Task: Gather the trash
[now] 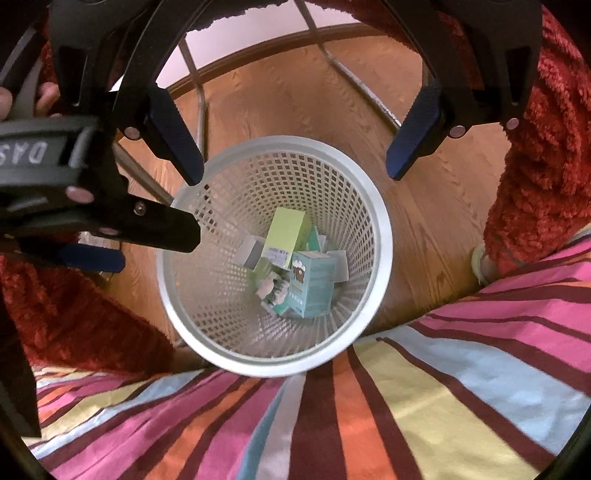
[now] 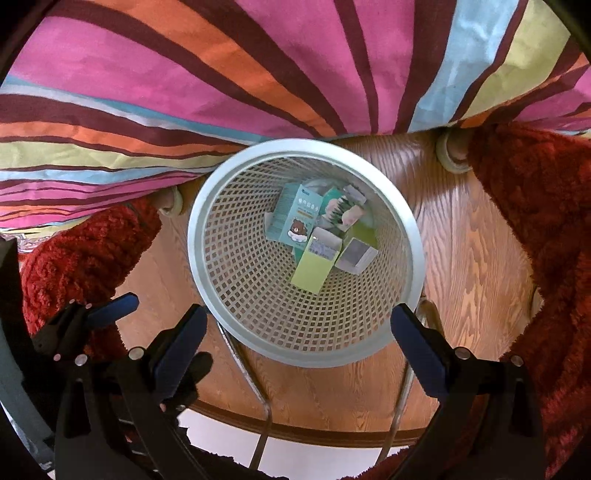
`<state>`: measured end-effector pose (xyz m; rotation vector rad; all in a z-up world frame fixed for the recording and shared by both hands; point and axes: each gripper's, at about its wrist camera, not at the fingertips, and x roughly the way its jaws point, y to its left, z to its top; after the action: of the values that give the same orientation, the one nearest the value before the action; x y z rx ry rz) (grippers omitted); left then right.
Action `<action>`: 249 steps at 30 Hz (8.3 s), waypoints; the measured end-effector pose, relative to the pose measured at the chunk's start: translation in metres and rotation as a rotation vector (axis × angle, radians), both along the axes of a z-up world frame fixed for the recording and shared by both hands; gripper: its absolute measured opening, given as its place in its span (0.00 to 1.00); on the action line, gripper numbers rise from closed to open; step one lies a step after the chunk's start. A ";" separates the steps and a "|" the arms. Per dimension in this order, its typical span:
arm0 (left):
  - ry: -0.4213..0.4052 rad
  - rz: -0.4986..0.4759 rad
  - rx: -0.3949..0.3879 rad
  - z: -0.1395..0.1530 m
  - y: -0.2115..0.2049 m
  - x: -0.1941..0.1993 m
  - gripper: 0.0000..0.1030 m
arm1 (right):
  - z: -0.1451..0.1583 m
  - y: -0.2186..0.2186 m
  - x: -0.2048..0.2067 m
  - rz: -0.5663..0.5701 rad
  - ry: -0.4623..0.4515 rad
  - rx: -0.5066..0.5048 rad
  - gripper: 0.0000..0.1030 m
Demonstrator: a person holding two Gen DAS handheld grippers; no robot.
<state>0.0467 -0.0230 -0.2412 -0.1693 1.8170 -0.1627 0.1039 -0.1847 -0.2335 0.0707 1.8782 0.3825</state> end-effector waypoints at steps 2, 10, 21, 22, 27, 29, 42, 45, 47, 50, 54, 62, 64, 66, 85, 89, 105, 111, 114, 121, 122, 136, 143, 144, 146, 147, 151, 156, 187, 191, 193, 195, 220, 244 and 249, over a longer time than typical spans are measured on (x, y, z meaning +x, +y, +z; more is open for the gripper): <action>-0.044 0.020 -0.004 0.011 0.003 -0.002 0.93 | 0.009 0.001 -0.001 0.009 -0.034 0.007 0.92; -0.292 0.076 0.017 0.080 0.022 -0.012 0.93 | 0.074 -0.008 0.000 0.015 -0.289 0.090 0.93; -0.684 0.252 0.148 0.183 0.061 0.003 0.93 | 0.214 -0.025 0.034 -0.100 -0.888 0.266 0.92; -0.696 0.257 0.152 0.187 0.065 0.005 0.93 | 0.218 -0.025 0.043 -0.115 -0.908 0.259 0.92; -0.782 0.338 0.136 0.214 0.088 0.043 0.93 | 0.225 -0.018 0.083 -0.140 -0.964 0.248 0.92; -0.794 0.360 0.166 0.222 0.094 0.061 0.93 | 0.227 -0.018 0.098 -0.139 -0.978 0.245 0.92; -0.800 0.449 0.135 0.233 0.133 0.162 0.93 | 0.240 0.011 0.159 -0.067 -1.043 0.233 0.92; -0.802 0.457 0.151 0.229 0.136 0.193 0.93 | 0.242 0.023 0.178 -0.031 -1.075 0.223 0.92; -0.797 0.472 0.149 0.228 0.140 0.208 0.93 | 0.243 0.028 0.189 -0.020 -1.086 0.228 0.92; -0.780 0.490 0.147 0.226 0.146 0.236 0.93 | 0.244 0.039 0.211 -0.006 -1.095 0.235 0.92; -0.775 0.504 0.148 0.224 0.153 0.273 0.93 | 0.244 0.054 0.236 0.031 -1.105 0.230 0.92; -0.767 0.597 0.152 0.213 0.171 0.327 0.93 | 0.241 0.074 0.290 0.045 -1.106 0.203 0.92; -0.759 0.592 0.153 0.210 0.173 0.338 0.93 | 0.241 0.082 0.302 0.052 -1.102 0.199 0.92; -0.751 0.583 0.163 0.207 0.175 0.350 0.93 | 0.241 0.092 0.313 0.067 -1.102 0.205 0.92; -0.728 0.596 0.231 0.190 0.187 0.409 0.93 | 0.222 0.138 0.377 0.178 -1.052 0.206 0.92; -0.729 0.569 0.262 0.187 0.188 0.416 0.93 | 0.212 0.146 0.387 0.167 -0.992 0.201 0.92; -0.808 0.486 0.295 0.191 0.195 0.399 0.52 | 0.216 0.136 0.371 0.087 -0.894 0.236 0.56; -0.828 0.474 0.277 0.201 0.189 0.371 0.52 | 0.231 0.103 0.332 0.039 -0.926 0.257 0.55; -0.842 0.466 0.263 0.211 0.181 0.343 0.52 | 0.235 0.079 0.312 -0.013 -0.915 0.262 0.55; -0.854 0.454 0.258 0.226 0.171 0.294 0.52 | 0.238 0.042 0.266 -0.073 -0.914 0.255 0.55; -0.855 0.453 0.258 0.227 0.170 0.293 0.52 | 0.238 0.038 0.261 -0.084 -0.917 0.254 0.55; -0.835 0.418 0.257 0.228 0.157 0.187 0.52 | 0.241 -0.007 0.181 -0.111 -0.904 0.281 0.55; -0.833 0.379 0.241 0.225 0.139 0.126 0.52 | 0.249 -0.015 0.133 -0.084 -0.907 0.288 0.55; -0.833 0.370 0.232 0.225 0.135 0.113 0.52 | 0.249 -0.017 0.124 -0.076 -0.906 0.291 0.55; -0.831 0.353 0.227 0.224 0.130 0.099 0.52 | 0.249 -0.019 0.106 -0.056 -0.902 0.298 0.55; -0.829 0.345 0.225 0.223 0.128 0.093 0.52 | 0.248 -0.022 0.096 -0.048 -0.895 0.304 0.55; -0.812 0.317 0.212 0.217 0.113 0.057 0.52 | 0.239 -0.032 0.061 -0.032 -0.850 0.320 0.55; -0.764 0.282 0.179 0.203 0.092 0.021 0.52 | 0.218 -0.037 0.028 -0.017 -0.760 0.318 0.55; -0.092 0.128 -0.005 0.027 0.020 -0.004 0.52 | 0.040 0.005 0.004 0.097 -0.134 -0.037 0.55; -0.037 0.100 -0.002 0.012 0.015 -0.002 0.52 | 0.027 0.003 0.003 0.114 -0.100 -0.063 0.55; -0.022 0.093 -0.006 0.005 0.013 0.000 0.52 | 0.020 0.004 0.005 0.116 -0.089 -0.077 0.55; -0.006 0.083 -0.009 0.001 0.011 0.000 0.52 | 0.013 0.004 0.008 0.128 -0.091 -0.108 0.55; 0.095 0.096 -0.031 -0.029 0.003 0.007 0.81 | -0.018 0.002 0.004 0.081 0.061 -0.126 0.92; -0.244 0.141 0.103 0.058 0.020 -0.004 0.81 | 0.091 -0.020 0.013 -0.053 -0.406 0.013 0.92; -0.360 0.154 0.136 0.085 0.026 -0.006 0.81 | 0.120 -0.027 0.013 -0.080 -0.524 0.007 0.92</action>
<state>0.0409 0.0031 -0.1558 -0.1709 1.4444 0.0389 0.1168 -0.2114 -0.1139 0.0447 1.3521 0.3156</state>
